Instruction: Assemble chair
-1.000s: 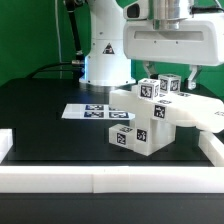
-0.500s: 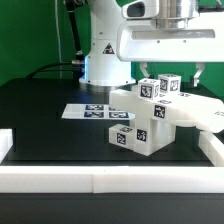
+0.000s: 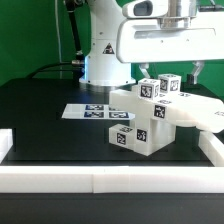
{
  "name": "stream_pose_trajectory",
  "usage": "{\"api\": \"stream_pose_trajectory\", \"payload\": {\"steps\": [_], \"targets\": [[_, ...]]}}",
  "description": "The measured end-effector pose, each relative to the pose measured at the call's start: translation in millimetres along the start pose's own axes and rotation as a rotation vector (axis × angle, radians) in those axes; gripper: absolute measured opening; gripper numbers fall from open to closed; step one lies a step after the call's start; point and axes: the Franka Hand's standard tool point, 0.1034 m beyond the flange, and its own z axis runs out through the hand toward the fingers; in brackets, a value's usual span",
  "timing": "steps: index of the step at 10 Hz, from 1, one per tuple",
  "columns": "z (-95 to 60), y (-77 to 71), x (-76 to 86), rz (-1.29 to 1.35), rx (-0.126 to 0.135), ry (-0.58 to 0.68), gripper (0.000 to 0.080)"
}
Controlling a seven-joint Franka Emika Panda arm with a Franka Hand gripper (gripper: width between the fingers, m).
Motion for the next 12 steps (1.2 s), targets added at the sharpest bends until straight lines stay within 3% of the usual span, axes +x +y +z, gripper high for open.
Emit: {"api": "stream_pose_trajectory", "payload": {"steps": [2,4,8,12], "targets": [[0.4,0.7,-0.2,-0.005,0.000,-0.001,0.0636],[0.4,0.8,-0.2,-0.005,0.000,-0.001,0.0281],[0.6,1.2,-0.2,0.057,0.002,-0.001,0.0285],[0.4,1.3,0.0,0.381,0.013,0.000,0.0285]]}}
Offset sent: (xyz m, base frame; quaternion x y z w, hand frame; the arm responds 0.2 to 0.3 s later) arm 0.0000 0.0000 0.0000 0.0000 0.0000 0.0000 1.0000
